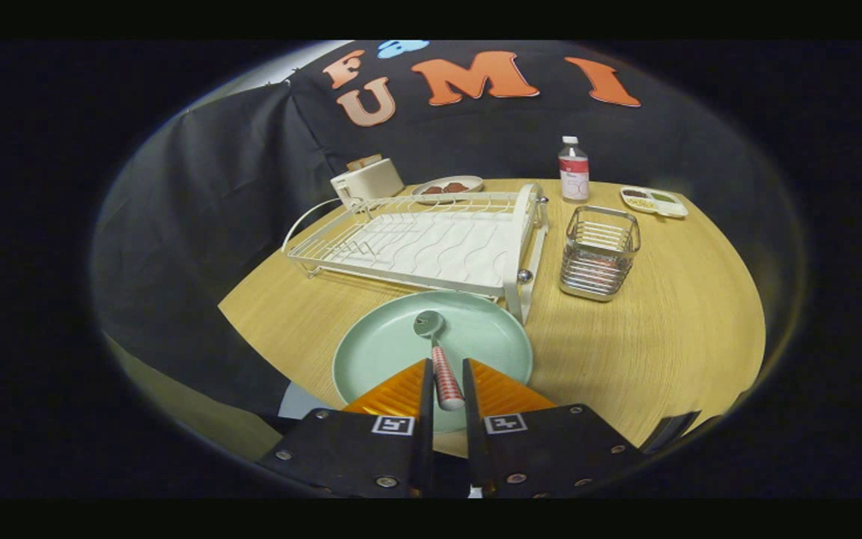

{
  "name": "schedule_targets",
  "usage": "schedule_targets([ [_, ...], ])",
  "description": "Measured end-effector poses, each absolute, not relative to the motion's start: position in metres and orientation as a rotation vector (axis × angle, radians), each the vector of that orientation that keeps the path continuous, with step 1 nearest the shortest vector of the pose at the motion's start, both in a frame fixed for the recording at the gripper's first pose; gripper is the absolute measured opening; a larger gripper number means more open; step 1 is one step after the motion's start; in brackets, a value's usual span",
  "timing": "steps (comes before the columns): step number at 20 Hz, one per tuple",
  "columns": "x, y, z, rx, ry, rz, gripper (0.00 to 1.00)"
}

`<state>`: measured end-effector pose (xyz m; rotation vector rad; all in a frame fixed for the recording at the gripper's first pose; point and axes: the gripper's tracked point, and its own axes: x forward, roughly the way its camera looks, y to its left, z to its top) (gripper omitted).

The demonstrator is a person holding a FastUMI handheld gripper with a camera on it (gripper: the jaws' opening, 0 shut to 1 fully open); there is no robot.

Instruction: Take the plate from the dish rack, then take the spoon from the basket and place it into the plate.

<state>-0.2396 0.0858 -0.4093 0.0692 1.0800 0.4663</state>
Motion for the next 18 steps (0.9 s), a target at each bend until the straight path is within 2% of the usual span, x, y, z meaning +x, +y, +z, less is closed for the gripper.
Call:
schedule_targets([
  [5,-0.219,0.076,-0.386,0.095,1.032,0.413,0.28],
  [12,-0.133,0.061,-0.279,0.103,0.739,0.329,0.44],
  [18,-0.079,0.045,-0.182,0.105,0.476,0.257,0.70],
])
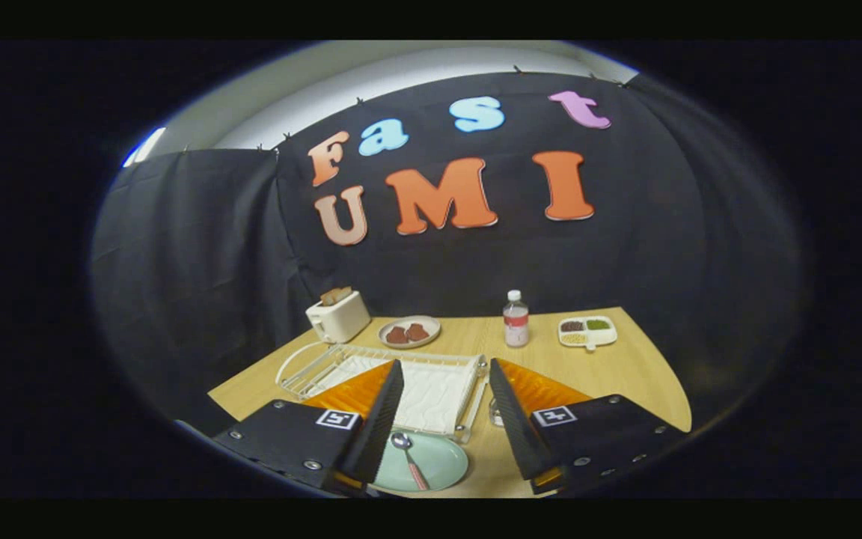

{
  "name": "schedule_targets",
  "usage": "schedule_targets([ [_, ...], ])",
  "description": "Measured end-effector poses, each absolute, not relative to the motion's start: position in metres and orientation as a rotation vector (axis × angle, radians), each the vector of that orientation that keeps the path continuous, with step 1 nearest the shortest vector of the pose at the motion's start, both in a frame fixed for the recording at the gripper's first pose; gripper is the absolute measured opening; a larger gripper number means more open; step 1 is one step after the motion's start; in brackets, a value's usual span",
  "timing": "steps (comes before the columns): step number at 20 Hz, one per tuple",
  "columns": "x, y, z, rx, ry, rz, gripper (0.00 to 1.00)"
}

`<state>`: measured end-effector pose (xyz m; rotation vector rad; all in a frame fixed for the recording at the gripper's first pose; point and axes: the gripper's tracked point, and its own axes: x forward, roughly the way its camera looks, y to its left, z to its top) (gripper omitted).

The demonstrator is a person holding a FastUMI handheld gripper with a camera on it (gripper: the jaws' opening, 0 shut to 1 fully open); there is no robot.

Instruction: Take the plate from the dish rack, then take the spoon from the basket and place it into the plate.

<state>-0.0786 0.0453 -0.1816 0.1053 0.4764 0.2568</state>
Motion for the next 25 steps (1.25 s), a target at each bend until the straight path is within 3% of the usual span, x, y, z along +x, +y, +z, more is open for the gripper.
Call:
schedule_targets([
  [3,-0.064,0.042,-0.149,0.113,0.393,0.243,0.84],
  [9,-0.057,0.041,-0.118,0.058,0.325,0.240,0.97],
  [25,-0.026,-0.015,-0.079,-0.056,0.191,-0.037,0.97],
])
